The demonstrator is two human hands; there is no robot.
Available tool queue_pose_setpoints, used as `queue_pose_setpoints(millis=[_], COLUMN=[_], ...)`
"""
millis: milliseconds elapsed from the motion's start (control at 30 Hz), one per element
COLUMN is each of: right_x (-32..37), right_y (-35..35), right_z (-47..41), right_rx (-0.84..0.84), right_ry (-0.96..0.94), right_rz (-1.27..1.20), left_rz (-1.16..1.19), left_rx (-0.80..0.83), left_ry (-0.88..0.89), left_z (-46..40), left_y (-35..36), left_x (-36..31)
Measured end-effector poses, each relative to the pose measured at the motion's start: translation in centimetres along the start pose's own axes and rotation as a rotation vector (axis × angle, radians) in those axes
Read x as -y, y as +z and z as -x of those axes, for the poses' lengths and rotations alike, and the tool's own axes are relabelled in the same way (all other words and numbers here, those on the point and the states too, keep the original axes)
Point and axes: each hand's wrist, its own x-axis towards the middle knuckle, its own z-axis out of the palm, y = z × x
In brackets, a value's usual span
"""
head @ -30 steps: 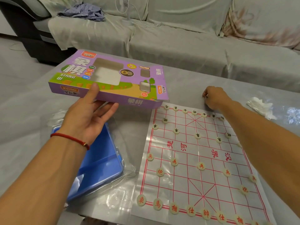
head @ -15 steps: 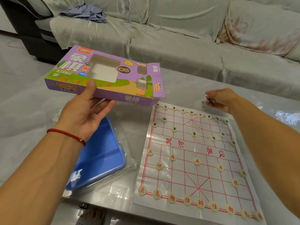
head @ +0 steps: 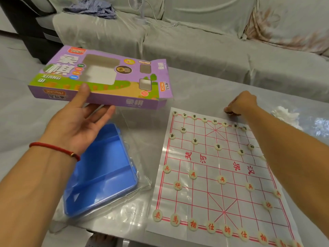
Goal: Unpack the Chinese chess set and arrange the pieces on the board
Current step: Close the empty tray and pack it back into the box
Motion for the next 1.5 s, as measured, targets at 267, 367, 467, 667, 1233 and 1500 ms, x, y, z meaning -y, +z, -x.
queue_pose_setpoints(millis=[267, 367, 467, 667, 1233, 1500], right_x=[1.3, 0.9, 0.4, 0.4, -1.5, 0.6], right_y=[-1.2, -0.8, -0.5, -0.8, 0.1, -2.7], right_z=[0.3, -0.9, -1.1, -0.6, -0.3, 4.0], right_rx=[0.156, 0.218, 0.319, 0.34, 0.097, 0.411], right_ry=[0.068, 0.102, 0.175, 0.146, -0.264, 0.007], right_rz=[0.173, 0.156, 0.005, -0.127, -0.133, -0.982], left_rz=[0.029, 0.024, 0.008, -0.018, -0.052, 0.051], left_rx=[-0.039, -0.033, -0.012, -0.009, 0.016, -0.013], left_ry=[0.015, 0.009, -0.001, -0.007, -0.013, -0.004], left_z=[-0.1, -0.1, -0.1, -0.1, -0.6, 0.0], left_y=[-0.2, -0.1, 0.1, 0.8, 2.0, 0.9], left_x=[0.0, 0.3, 0.8, 1.5, 2.8, 0.1])
